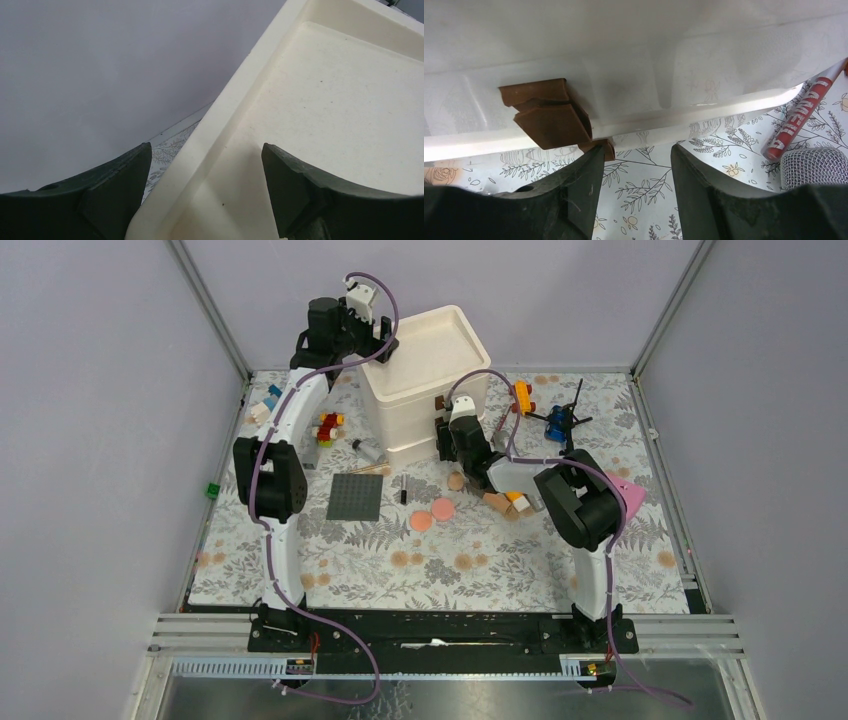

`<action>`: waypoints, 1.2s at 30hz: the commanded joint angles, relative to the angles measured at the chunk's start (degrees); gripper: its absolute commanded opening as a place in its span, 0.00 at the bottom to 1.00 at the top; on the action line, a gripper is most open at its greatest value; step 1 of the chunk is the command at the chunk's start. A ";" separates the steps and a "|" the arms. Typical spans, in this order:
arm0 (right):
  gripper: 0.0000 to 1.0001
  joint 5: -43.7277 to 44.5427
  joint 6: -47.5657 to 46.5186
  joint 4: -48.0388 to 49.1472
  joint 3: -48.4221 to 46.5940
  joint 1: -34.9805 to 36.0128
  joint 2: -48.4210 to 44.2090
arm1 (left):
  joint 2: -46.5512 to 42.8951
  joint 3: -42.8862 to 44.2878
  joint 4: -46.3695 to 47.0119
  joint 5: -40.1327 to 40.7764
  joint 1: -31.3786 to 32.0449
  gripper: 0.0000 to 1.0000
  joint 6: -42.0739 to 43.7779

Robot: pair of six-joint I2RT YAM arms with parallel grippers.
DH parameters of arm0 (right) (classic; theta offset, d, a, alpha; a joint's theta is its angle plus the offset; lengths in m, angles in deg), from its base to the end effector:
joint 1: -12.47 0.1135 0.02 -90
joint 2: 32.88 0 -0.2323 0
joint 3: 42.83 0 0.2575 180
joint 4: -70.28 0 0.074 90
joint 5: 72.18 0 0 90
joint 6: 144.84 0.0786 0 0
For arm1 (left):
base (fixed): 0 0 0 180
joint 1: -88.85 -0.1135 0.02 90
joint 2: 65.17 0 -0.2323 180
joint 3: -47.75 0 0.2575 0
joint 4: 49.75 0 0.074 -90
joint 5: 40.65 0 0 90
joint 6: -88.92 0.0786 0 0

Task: Organize the makeup
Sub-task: Close the drawer in the storage box.

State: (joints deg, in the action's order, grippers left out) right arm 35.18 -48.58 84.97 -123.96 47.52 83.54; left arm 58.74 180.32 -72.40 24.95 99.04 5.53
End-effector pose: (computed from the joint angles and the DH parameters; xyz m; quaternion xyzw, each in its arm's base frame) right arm 0.4007 0.2525 0.1203 -0.1188 0.8086 0.0824 0.5704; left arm 0.5311 -0.1285 0.3099 0.2412 0.7429 -0.1852 0.5963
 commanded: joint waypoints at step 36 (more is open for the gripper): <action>0.63 -7.87 -2.98 6.67 9.65 -1.02 -14.82 | -10.57 -1.90 -8.17 7.88 4.92 0.99 1.39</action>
State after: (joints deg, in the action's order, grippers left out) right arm 29.11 -52.06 92.03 -115.26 46.71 72.88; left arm 55.07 178.59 -78.34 31.64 101.51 8.22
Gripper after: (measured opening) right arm 0.623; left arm 0.986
